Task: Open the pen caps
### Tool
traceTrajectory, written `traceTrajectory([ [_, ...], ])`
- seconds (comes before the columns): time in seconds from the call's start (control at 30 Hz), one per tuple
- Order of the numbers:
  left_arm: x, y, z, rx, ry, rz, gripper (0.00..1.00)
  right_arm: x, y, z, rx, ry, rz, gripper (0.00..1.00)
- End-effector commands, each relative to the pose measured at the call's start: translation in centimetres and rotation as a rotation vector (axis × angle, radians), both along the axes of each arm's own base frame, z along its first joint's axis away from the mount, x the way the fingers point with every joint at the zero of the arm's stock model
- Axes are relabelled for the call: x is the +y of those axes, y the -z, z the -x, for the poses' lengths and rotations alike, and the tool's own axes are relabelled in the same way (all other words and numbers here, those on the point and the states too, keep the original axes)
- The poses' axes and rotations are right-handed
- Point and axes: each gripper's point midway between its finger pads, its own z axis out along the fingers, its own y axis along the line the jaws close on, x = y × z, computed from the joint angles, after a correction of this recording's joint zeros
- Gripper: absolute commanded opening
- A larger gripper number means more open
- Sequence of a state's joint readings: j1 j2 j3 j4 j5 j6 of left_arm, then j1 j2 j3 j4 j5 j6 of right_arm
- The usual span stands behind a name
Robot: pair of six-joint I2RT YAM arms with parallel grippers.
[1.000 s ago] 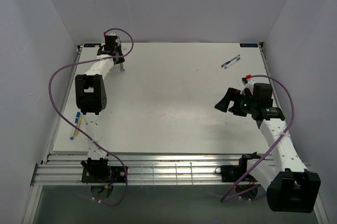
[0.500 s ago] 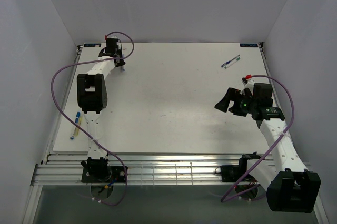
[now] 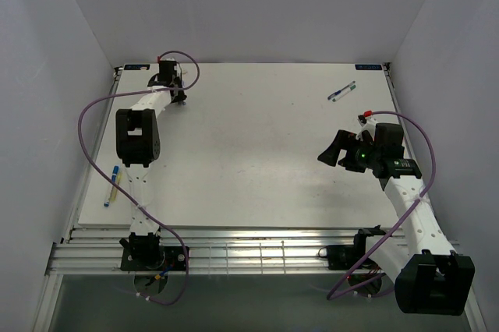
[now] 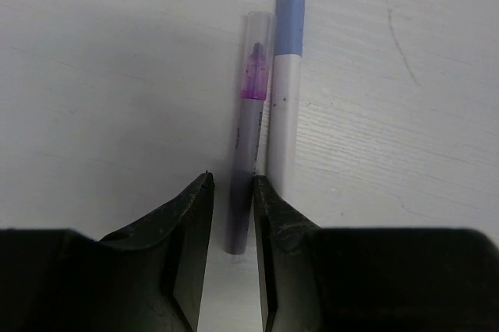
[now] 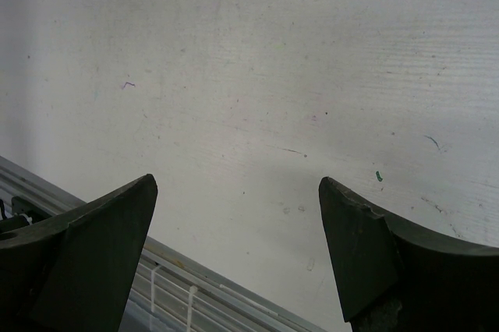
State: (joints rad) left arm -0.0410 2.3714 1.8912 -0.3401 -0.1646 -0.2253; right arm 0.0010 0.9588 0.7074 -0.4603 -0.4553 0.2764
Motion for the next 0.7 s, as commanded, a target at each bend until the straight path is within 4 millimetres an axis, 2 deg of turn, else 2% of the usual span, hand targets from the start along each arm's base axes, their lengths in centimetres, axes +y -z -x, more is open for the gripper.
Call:
traceTrajectory([
  [0.0, 0.2, 1.1, 0.3, 0.017, 0.01, 0.002, 0.38, 0.1, -1.6, -0.9, -0.076, -0.022, 0.002, 0.9],
  [0.23, 0.2, 2.1, 0.6, 0.035, 0.007, 0.001, 0.36, 0.1, -1.6, -1.0, -0.078, -0.022, 0.002, 0.9],
  [0.4, 0.9, 2.7, 1.2, 0.057, -0.018, -0.026, 0.25, 0.1, -1.7, -1.0, -0.079, -0.02, 0.004, 0.9],
  [0.57, 2.0, 4.2, 2.6, 0.1, -0.071, -0.054, 0.18, 0.1, -1.7, -1.0, -0.079, -0.021, 0.003, 0.9],
  [0.67, 3.0, 4.1, 3.1, 0.101, -0.117, -0.053, 0.11, 0.2, -1.6, -0.9, -0.076, -0.024, -0.001, 0.9],
])
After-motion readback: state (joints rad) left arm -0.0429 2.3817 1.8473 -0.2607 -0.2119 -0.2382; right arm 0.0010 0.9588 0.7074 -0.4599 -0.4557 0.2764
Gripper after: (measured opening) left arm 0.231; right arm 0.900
